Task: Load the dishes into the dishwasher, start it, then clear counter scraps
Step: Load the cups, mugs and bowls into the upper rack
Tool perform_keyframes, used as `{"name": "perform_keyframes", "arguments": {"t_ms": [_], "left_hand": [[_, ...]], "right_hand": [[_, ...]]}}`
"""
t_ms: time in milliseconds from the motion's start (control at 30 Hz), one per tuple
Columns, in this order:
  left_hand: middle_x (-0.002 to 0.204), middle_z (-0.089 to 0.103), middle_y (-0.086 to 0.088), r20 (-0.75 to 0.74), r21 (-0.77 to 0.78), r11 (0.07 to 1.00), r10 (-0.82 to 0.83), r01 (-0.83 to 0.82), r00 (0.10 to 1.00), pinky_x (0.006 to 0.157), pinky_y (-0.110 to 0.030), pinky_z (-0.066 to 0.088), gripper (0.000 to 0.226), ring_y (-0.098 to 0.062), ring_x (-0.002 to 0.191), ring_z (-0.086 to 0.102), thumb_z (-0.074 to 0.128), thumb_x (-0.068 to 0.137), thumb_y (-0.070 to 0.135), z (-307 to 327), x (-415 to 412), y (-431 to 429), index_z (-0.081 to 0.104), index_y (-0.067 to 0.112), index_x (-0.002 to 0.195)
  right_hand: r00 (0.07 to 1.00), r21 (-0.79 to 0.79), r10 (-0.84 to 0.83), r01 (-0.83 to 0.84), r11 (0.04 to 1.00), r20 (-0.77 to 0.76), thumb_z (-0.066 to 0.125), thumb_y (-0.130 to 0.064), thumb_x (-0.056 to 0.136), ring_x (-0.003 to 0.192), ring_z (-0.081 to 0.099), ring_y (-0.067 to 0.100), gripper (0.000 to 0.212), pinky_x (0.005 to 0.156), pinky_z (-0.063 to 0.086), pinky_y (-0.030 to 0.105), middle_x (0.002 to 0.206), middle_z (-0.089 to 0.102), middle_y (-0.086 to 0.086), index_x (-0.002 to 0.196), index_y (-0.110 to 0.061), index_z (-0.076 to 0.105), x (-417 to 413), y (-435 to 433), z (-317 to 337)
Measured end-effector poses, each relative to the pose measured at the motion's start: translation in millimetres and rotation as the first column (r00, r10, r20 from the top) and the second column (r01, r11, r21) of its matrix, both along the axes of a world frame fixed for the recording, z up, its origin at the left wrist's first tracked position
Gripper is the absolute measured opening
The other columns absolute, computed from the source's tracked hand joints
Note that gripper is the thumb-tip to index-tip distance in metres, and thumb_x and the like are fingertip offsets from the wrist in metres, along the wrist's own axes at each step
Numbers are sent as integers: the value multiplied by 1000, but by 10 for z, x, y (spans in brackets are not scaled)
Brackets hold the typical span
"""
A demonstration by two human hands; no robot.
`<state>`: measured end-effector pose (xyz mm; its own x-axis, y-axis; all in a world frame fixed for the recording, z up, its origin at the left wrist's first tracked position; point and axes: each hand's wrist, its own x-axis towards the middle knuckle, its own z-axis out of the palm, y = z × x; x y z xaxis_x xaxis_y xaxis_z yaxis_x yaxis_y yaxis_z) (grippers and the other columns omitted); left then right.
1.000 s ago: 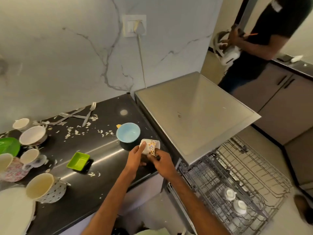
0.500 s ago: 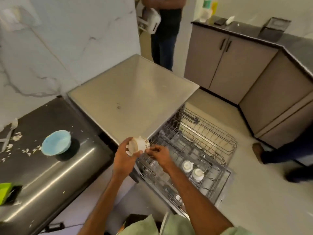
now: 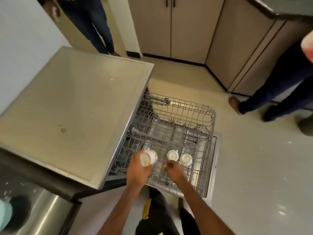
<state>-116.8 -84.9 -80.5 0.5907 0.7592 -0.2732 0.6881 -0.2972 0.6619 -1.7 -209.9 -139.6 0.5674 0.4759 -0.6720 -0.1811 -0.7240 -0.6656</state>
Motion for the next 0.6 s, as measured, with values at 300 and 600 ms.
{"name": "perform_keyframes", "arguments": {"t_ms": [300, 600], "left_hand": [[133, 50, 2, -290, 9, 969, -234, 247, 928, 84, -33, 54, 71, -20, 114, 57, 81, 78, 24, -1051, 676, 237, 41, 25, 137], [132, 55, 1, -370, -34, 955, -286, 295, 884, 83, -32, 55, 74, -19, 114, 56, 85, 73, 28, -1573, 872, 293, 46, 25, 137]], "right_hand": [[972, -106, 77, -54, 993, 223, 60, -19, 96, 95, 61, 14, 20, 77, 45, 23, 116, 63, 0, 114, -17, 68, 332, 234, -429], [946, -144, 134, -94, 985, 296, 58, -14, 95, 116, 54, 24, 20, 96, 45, 33, 124, 60, 6, 114, -14, 67, 516, 374, -736]]}}
